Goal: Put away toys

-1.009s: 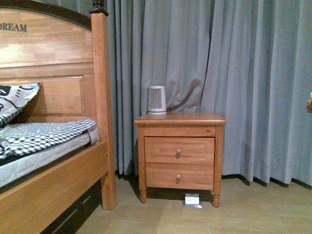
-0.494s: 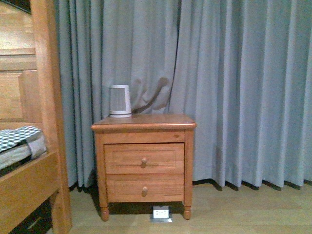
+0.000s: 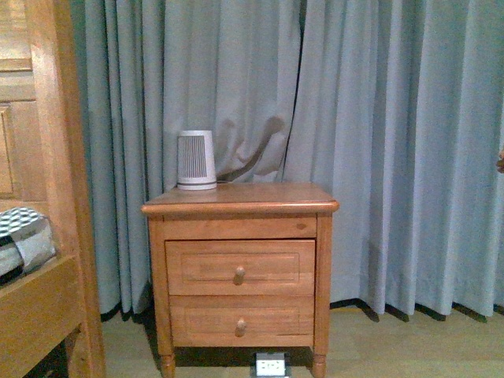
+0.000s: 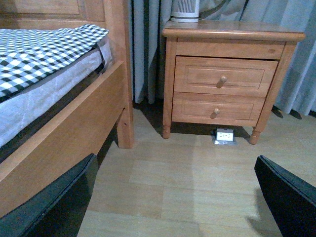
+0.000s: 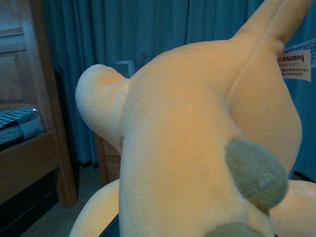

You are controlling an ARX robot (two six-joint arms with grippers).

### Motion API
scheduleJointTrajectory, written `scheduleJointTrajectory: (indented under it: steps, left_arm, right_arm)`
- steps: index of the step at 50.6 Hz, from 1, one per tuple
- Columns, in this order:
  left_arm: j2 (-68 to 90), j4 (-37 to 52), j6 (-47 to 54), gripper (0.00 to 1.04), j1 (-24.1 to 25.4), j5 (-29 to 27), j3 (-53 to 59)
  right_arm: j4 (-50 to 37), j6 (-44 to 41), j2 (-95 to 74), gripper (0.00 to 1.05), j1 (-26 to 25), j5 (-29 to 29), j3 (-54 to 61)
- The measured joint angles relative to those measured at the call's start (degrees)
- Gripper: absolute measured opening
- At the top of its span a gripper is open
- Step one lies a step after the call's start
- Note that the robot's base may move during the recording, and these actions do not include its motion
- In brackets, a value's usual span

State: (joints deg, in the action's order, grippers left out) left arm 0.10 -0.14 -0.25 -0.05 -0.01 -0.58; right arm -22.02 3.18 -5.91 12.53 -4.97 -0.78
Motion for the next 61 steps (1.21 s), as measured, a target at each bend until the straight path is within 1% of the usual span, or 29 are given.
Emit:
scheduleJointTrajectory:
  steps: [44,61]
  left_arm:
    - [-0.02,0.0,0.0,0.99,0.07,-0.22,0.0]
    - [0.0,0.0,0.0,0.99,0.02,0.22,0.0]
  right_arm:
    - [0.0,0.0,-0.04,0.2,0.11,0.42,0.0]
    - [0.0,0.0,-0.02,0.2,0.02,-0.28,0.0]
